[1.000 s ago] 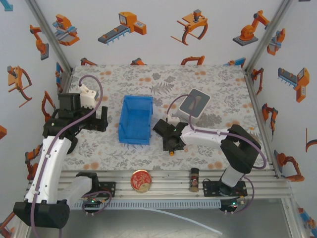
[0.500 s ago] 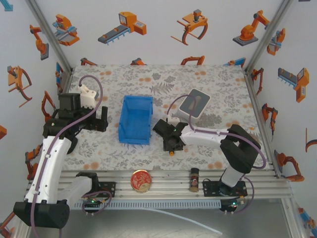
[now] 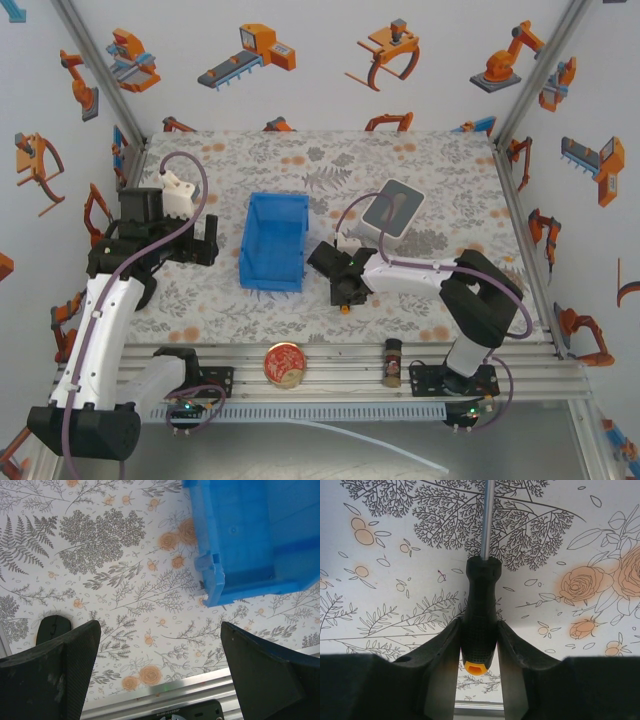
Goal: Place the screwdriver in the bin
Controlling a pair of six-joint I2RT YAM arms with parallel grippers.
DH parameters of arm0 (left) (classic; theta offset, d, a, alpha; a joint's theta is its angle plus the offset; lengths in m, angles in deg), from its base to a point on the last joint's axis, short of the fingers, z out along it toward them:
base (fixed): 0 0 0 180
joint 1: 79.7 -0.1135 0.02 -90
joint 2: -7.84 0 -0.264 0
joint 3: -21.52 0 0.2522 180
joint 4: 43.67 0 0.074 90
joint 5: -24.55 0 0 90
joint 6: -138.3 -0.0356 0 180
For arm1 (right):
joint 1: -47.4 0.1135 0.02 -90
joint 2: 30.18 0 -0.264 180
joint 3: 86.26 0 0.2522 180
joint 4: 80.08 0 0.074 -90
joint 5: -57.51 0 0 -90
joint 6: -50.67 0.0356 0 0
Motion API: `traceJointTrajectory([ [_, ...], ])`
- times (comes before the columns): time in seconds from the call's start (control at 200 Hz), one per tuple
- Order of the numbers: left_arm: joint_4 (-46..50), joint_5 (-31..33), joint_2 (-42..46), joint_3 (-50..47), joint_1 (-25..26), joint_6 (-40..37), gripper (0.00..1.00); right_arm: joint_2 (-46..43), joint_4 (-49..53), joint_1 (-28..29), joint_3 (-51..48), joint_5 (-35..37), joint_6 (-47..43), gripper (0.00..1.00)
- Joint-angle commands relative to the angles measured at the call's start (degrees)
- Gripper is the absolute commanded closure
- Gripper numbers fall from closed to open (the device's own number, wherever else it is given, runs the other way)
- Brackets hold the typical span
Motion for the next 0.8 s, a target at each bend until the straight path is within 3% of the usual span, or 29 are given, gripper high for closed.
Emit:
traceJointTrajectory([
  [0.0,0.3,-0.8,-0.1,-0.9,0.4,-0.6,0.03,0.9,0.4,0.2,-1.0,0.7,0.6,0.72],
  [0.095,0.3,-0.9,-0.1,-0.8,0.4,-0.6,0.03,0.3,0.5,0.3,-1.1,1.1,0.6,0.73],
  [0.16,0.3,-1.0,0.0,-0.7,0.3,-0.7,0.03,-0.4,0.5,0.3,-0.9,1.3,0.2,0.81],
  [0.796,0.3,-1.9,1.4,-1.9,0.8,-1.3,0.03,-11.7,10.7,0.3,5.9,6.0,-3.7,0.81],
])
